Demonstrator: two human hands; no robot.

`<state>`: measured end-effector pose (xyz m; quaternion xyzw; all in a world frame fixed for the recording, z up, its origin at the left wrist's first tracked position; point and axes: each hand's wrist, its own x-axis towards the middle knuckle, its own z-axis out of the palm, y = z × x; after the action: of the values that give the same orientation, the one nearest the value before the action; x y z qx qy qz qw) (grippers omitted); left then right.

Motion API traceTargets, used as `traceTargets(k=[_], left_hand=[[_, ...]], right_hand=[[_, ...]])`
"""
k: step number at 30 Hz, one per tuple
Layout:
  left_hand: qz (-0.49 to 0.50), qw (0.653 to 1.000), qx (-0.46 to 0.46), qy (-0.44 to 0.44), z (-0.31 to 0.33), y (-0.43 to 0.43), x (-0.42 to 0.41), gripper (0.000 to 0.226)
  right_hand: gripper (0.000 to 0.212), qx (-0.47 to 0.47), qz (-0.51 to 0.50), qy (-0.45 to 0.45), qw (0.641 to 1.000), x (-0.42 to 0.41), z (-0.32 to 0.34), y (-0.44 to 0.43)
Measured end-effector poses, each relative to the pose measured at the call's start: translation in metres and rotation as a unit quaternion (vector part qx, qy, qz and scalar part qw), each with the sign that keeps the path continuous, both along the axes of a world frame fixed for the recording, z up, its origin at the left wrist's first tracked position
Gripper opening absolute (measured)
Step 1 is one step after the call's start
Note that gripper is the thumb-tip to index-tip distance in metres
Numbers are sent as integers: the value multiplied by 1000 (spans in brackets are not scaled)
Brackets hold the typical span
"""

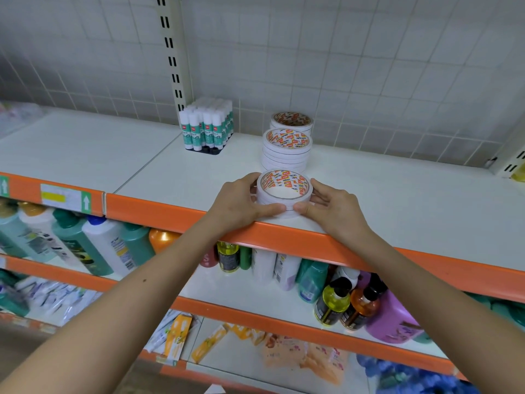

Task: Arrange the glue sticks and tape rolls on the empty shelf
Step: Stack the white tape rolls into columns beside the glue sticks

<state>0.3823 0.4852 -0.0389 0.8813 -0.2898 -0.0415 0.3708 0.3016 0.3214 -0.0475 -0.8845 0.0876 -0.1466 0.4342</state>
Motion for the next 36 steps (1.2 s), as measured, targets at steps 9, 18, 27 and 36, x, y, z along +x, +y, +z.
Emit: traceTargets(k=[9, 18, 27, 36], left_hand=[[-17, 999, 31, 1, 9, -1, -8, 86], [-89, 989, 38, -109, 32, -62, -53, 64], [-221, 967, 6, -124, 39, -232, -196, 60], [-325, 935, -36, -138, 51, -383, -327, 57]], right_hand=[[93, -80, 30, 106, 991, -4, 11, 1], [55, -134, -58, 58, 988, -77, 29, -70], [50, -128, -181, 35, 974, -243, 46, -210], [51, -109, -295, -2, 949, -391, 57, -328]])
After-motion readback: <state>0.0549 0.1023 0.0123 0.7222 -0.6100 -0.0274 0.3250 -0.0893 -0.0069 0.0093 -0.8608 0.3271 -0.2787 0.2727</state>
